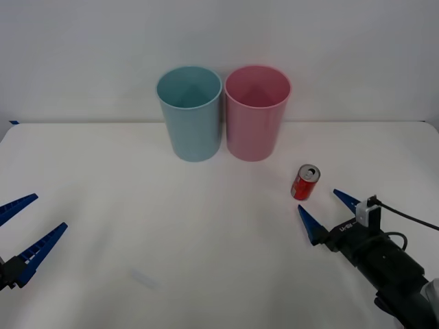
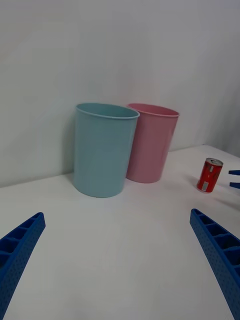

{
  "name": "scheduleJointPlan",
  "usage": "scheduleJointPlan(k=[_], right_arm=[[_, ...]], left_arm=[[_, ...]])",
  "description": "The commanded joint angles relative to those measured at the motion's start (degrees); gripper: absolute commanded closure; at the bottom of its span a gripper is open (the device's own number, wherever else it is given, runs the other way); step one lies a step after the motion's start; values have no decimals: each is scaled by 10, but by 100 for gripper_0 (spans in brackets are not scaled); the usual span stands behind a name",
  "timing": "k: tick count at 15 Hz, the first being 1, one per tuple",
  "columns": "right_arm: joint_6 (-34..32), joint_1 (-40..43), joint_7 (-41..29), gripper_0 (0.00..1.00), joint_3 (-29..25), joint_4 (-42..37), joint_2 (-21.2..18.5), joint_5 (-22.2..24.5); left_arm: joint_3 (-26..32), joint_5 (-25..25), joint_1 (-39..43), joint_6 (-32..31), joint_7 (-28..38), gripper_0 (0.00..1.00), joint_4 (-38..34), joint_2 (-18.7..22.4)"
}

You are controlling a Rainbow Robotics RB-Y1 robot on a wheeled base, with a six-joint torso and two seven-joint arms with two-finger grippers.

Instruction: Grasp the object on the table and drop it into the matching bin: aluminum can to the light blue bin, PET bottle to the pink bin.

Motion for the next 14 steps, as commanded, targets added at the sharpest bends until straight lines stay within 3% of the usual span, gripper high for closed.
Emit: scheduleJointPlan(k=[1, 14], right_arm=[[11, -23, 5, 0, 6, 21, 0, 2], [58, -137, 29, 0, 24, 137, 0, 4]], left_arm=[[0, 0, 0, 0, 0, 0, 0, 0], [0, 0, 0, 0, 0, 0, 0, 0]])
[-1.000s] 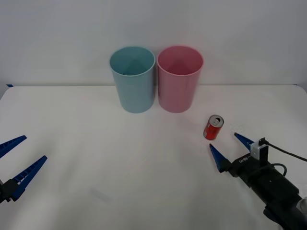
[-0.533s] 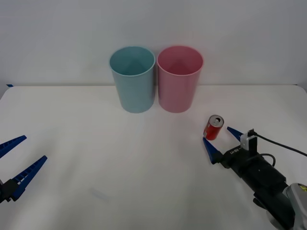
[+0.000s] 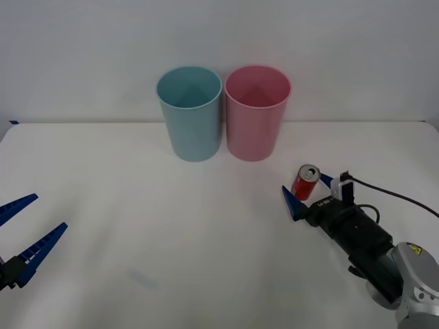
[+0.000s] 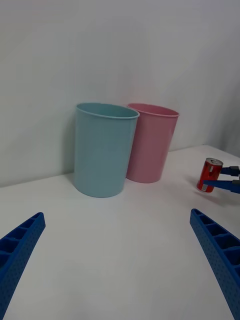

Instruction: Grasp the object on the table and drop it into the matching bin: aluminum can to the light blue bin, PET bottle to the pink bin.

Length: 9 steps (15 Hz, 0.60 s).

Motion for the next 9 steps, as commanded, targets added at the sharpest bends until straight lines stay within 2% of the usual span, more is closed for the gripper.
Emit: scheduleJointPlan(k=[1, 7, 8, 9], right_arm=[[11, -14, 2, 0, 6, 10, 0, 0], [27, -18, 2, 0, 16, 10, 0, -3], [27, -19, 3, 32, 16, 10, 0, -3], [27, -19, 4, 95, 16, 11, 0, -3]], left_arm=[[0, 0, 0, 0, 0, 0, 0, 0], [0, 0, 0, 0, 0, 0, 0, 0], [0, 0, 0, 0, 0, 0, 0, 0], [0, 0, 0, 0, 0, 0, 0, 0]])
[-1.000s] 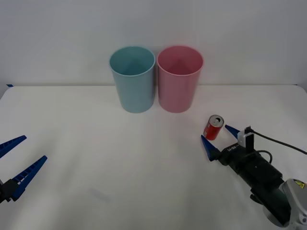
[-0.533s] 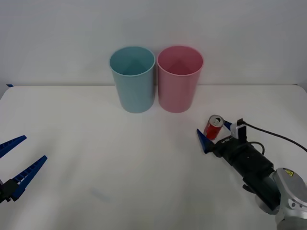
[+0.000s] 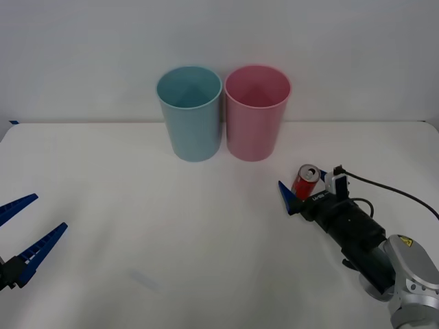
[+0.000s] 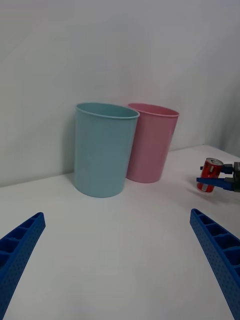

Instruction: Grasp the object on the table and drop it into the matching bin: aluminum can to the light blue bin, PET bottle to the pink bin.

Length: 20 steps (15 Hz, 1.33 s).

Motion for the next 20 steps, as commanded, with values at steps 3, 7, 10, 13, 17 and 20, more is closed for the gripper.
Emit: scheduleJointPlan(k=[3, 7, 10, 13, 17, 20], right_arm=[[0, 0, 1, 100, 0, 0, 0, -1], [-1, 0, 1, 100, 0, 0, 0, -1], [-8, 0, 1, 100, 0, 0, -1, -2], [-24, 2, -1, 100, 0, -4, -3, -6], [-35, 30, -14, 100, 6, -53, -10, -11], [-34, 65, -34, 100, 20, -108, -19, -18]], left_arm=[[0, 0, 0, 0, 0, 0, 0, 0], [0, 0, 0, 0, 0, 0, 0, 0], [0, 0, 0, 0, 0, 0, 0, 0], [0, 0, 0, 0, 0, 0, 0, 0], [0, 0, 0, 0, 0, 0, 0, 0], [0, 0, 0, 0, 0, 0, 0, 0]])
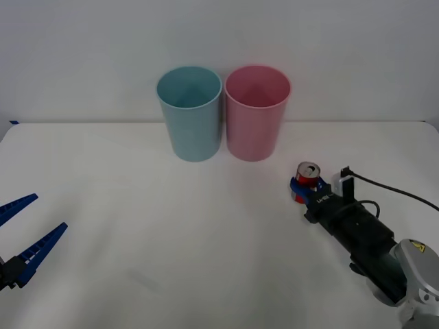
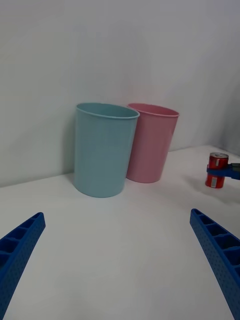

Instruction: Grasp the object on the table and drop it into the matching bin: aluminum can to the light blue bin, PET bottle to the pink bin.

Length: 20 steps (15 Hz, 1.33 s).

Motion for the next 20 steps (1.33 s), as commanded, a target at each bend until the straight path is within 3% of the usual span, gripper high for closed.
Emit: scheduleJointPlan(k=[1, 11, 20], right_arm=[[0, 33, -37, 100, 14, -57, -11, -3], [-7, 95, -200, 100, 72, -251, -87, -13], [-7, 17, -219, 100, 110, -298, -181, -67]], left_arm=[[0, 0, 0, 0, 0, 0, 0, 0], [0, 0, 0, 0, 0, 0, 0, 0], [0, 0, 0, 0, 0, 0, 0, 0]])
